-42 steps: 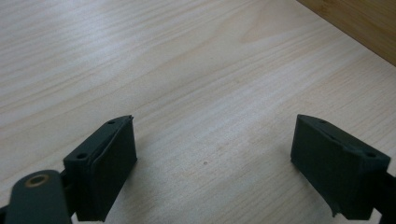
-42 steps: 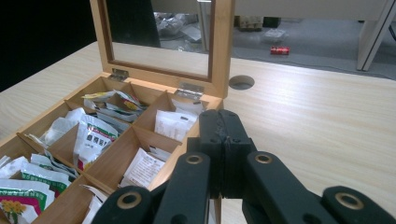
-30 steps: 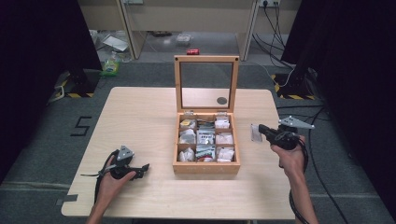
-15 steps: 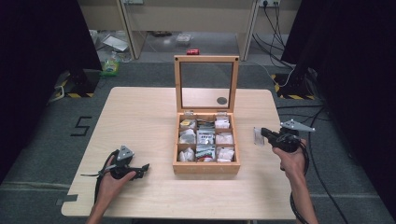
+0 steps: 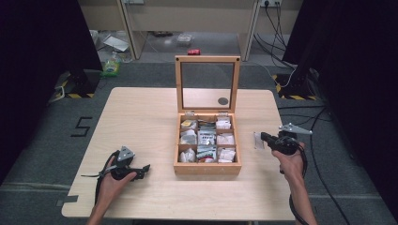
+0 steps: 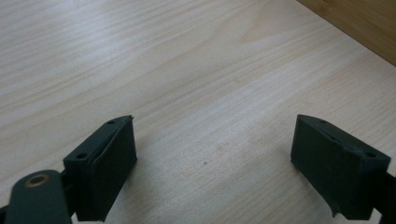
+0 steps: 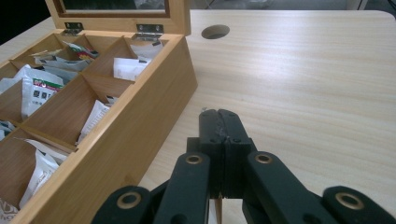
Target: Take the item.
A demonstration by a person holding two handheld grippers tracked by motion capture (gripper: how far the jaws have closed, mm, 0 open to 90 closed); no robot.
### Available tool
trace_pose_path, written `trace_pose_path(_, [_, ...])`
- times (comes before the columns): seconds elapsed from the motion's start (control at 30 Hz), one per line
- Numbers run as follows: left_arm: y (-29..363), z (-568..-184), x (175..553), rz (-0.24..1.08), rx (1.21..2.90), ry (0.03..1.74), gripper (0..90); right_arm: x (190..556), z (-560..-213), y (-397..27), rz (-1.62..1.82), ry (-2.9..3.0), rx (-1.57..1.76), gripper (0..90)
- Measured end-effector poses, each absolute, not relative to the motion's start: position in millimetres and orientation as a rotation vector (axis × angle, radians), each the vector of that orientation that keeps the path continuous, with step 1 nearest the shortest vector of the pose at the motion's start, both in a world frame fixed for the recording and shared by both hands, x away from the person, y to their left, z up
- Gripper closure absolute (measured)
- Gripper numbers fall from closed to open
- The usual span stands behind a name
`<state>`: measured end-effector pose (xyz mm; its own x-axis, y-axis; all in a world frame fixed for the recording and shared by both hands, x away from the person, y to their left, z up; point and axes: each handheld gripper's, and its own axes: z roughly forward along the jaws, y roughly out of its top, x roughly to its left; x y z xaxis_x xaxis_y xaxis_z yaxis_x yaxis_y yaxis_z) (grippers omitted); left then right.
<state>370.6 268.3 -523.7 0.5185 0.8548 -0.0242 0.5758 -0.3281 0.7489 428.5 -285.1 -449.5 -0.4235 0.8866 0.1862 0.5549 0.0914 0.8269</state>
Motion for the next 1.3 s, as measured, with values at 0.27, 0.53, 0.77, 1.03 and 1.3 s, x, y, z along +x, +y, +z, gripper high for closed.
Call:
trace_pose_path(0.27, [268,-524,371,0.494,2.038,1.162,13.5,430,-456,-283,1.252,2.024,1.439,89.8])
trace_pose_path(0.53, [268,-524,371,0.494,2.038,1.162,13.5,431,-462,-281,1.243,2.038,1.435,89.8])
trace_pose_path(0.77, [268,-524,371,0.494,2.038,1.162,13.5,432,-465,-279,1.243,2.046,1.438,89.8])
trace_pose_path(1.03, [268,-524,371,0.494,2.039,1.162,13.5,432,-467,-280,1.237,2.047,1.449,89.7])
trace_pose_path(1.3, [268,-524,371,0.494,2.038,1.162,13.5,434,-475,-287,1.211,2.039,1.484,88.6])
